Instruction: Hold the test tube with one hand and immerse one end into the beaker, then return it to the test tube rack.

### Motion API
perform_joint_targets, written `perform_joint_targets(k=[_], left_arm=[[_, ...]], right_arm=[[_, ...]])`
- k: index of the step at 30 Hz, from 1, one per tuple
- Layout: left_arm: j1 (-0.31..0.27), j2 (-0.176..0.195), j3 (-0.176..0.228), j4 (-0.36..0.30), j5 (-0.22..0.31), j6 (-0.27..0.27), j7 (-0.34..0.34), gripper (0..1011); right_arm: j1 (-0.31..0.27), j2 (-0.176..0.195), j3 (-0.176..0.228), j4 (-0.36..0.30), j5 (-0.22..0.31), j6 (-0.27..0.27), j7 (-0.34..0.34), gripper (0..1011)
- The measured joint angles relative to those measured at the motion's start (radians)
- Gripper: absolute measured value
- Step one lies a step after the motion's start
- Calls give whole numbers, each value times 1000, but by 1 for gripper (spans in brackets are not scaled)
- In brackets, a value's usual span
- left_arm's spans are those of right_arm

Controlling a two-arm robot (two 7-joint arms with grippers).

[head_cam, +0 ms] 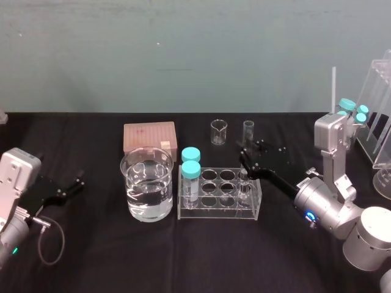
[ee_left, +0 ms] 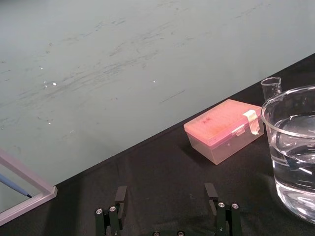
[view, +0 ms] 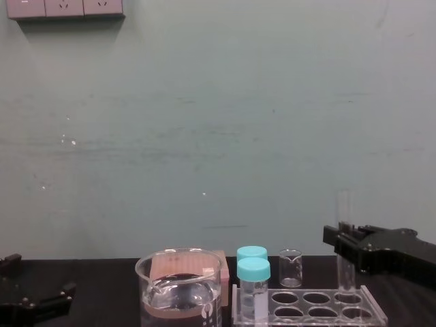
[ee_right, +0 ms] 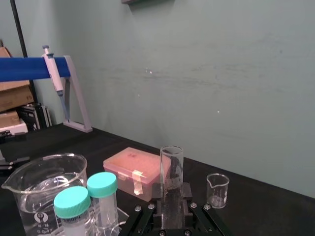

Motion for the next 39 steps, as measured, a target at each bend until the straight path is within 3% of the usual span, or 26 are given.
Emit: perform_joint_targets(k=[23,28,32,34,35,39], left_arm=[[0,0,0,0,0,0,0,1000],[0,0,0,0,0,0,0,1000],[0,0,0,0,0,0,0,1000],[0,0,0,0,0,0,0,1000],[0,0,0,0,0,0,0,1000],[0,0,0,0,0,0,0,1000]], right_arm=[[3,-1,-3,8,-18,-3,-10,228],[3,-1,-3,9,-18,-1,-9,339],[2,-1,-2,9,-17,-1,-9,504],[2,-1,-2,9,-17,-1,-9,541],[2,-1,-2,9,-16,-1,-9,611],[2,-1,-2,9,-16,-1,-9,713]])
